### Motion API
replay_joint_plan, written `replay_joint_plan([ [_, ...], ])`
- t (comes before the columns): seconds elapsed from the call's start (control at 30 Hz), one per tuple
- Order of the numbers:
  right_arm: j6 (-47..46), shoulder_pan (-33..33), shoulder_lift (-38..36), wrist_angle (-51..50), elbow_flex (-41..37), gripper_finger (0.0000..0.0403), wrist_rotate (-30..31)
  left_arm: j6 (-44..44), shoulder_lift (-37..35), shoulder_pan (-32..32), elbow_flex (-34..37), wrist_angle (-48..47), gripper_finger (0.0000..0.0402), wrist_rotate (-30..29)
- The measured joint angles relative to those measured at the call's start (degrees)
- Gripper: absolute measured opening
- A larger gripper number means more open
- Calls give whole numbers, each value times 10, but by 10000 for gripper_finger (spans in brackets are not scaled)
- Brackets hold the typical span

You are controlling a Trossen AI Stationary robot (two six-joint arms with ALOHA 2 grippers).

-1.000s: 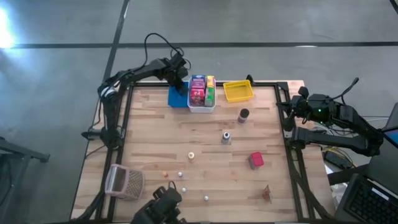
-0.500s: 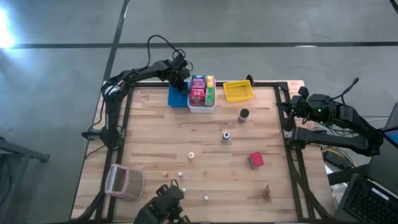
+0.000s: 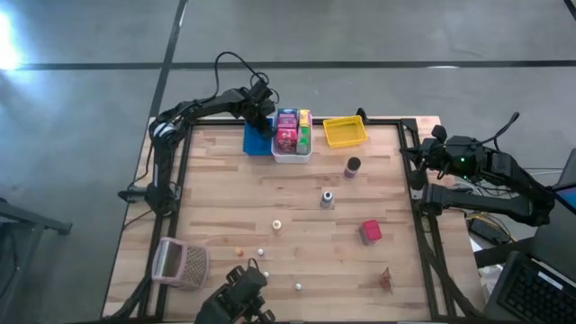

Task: Pick & Place Kitchen Items
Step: Put the small green food coloring bottle into the blue bin, then put the small orange food coloring bottle into the blue bin

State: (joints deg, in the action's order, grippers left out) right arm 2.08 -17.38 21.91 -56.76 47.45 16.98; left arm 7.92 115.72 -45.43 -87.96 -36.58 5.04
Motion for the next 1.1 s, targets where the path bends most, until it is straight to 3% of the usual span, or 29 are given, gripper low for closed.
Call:
replay_joint_plan([
  [0.3,0,0,0,0,0,8,0,5,0,0,0,1,88,0],
  [0.63,-1,0,0,0,0,8,0,10,0,0,-1,8,135,0],
  [1.1,0,0,0,0,0,8,0,35,-59,-4,-95,-192,147,-1],
])
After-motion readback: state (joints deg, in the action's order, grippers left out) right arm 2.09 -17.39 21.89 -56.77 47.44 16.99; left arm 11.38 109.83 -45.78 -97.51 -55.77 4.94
